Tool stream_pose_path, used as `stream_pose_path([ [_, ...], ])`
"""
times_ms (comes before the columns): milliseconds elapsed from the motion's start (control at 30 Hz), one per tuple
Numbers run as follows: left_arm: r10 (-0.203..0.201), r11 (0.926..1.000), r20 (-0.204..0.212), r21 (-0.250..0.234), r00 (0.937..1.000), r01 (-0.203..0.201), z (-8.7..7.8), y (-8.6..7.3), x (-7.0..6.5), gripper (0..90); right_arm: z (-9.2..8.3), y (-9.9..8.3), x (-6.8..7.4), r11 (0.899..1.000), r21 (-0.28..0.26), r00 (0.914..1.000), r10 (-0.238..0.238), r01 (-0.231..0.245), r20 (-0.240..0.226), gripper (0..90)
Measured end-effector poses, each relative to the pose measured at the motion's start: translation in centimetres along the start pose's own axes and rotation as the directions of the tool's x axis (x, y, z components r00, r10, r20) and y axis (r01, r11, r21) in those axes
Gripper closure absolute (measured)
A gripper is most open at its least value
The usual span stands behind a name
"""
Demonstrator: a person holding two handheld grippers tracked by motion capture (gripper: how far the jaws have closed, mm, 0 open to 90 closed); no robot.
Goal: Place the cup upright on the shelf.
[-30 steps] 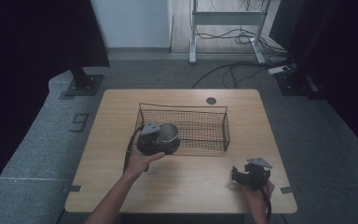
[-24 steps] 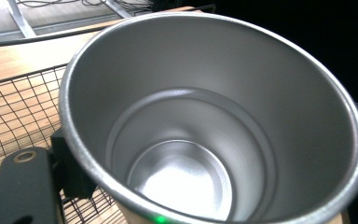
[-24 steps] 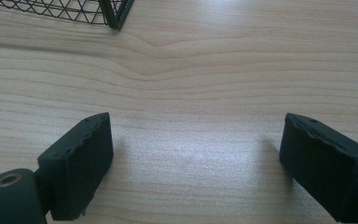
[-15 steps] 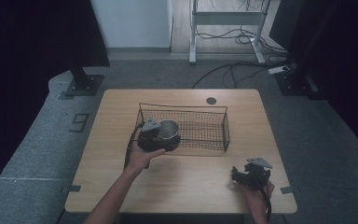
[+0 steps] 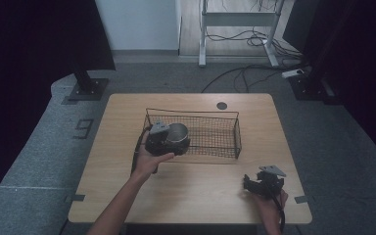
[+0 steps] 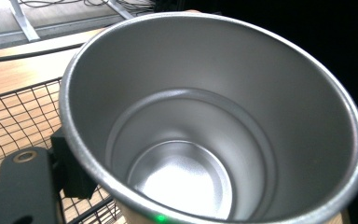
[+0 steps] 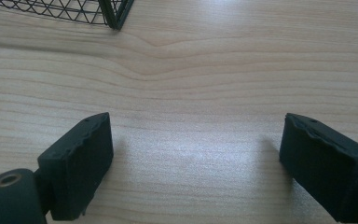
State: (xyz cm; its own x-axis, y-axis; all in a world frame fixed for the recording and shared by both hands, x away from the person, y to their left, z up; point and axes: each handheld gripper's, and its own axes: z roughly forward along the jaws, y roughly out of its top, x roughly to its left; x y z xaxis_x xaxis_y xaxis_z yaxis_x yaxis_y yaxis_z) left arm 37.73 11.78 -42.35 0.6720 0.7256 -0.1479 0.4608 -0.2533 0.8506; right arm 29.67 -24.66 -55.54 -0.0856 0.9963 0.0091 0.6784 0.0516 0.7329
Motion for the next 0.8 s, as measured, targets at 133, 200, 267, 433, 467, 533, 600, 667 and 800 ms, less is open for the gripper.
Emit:
stream_pose_path([
  [133, -0.006, 1.0000, 0.000, -0.001, 1.0000, 0.006, 0.17, 0.09, 0.19, 18.1, 0.00, 0.00, 0.00, 1.000, 0.000, 1.0000, 0.000, 0.000, 0.000, 9.6],
  [200, -0.011, 0.9999, 0.001, 0.002, 0.9999, 0.011, 0.26, 0.08, 0.31, 18.1, 0.00, -0.01, 0.02, 1.000, 0.000, 1.0000, 0.003, -0.003, 0.001, 9.5],
  [267, -0.013, 0.9999, 0.003, 0.002, 0.9999, 0.013, 0.32, 0.08, 0.37, 18.1, 0.01, -0.01, 0.01, 1.000, -0.002, 1.0000, 0.001, -0.001, 0.001, 9.5],
  [433, -0.011, 0.9999, 0.002, 0.004, 0.9999, 0.011, 0.43, 0.22, 0.39, 18.1, 0.01, -0.01, 0.02, 1.000, -0.001, 1.0000, 0.003, -0.003, 0.000, 9.5],
  [467, -0.011, 0.9999, 0.002, 0.003, 0.9999, 0.011, 0.46, 0.27, 0.41, 18.1, 0.01, -0.01, 0.01, 1.000, -0.002, 1.0000, 0.001, -0.001, 0.001, 9.5],
  [533, -0.011, 0.9999, 0.000, 0.004, 0.9999, 0.011, 0.51, 0.41, 0.44, 18.1, 0.00, -0.01, 0.03, 1.000, -0.001, 1.0000, 0.003, -0.003, 0.000, 9.5],
  [600, -0.011, 0.9999, -0.002, 0.003, 0.9999, 0.011, 0.60, 0.55, 0.45, 18.1, 0.01, -0.01, 0.01, 1.000, -0.002, 1.0000, 0.001, -0.001, 0.001, 9.5],
  [667, -0.012, 0.9999, -0.005, 0.007, 0.9999, 0.012, 0.72, 0.70, 0.43, 18.1, 0.01, 0.00, 0.01, 1.000, -0.002, 1.0000, 0.001, -0.001, 0.001, 9.5],
  [800, -0.005, 1.0000, -0.006, 0.009, 1.0000, 0.005, 1.02, 1.02, 0.25, 18.1, 0.00, -0.01, 0.03, 1.000, 0.000, 1.0000, 0.003, -0.003, 0.001, 9.6],
])
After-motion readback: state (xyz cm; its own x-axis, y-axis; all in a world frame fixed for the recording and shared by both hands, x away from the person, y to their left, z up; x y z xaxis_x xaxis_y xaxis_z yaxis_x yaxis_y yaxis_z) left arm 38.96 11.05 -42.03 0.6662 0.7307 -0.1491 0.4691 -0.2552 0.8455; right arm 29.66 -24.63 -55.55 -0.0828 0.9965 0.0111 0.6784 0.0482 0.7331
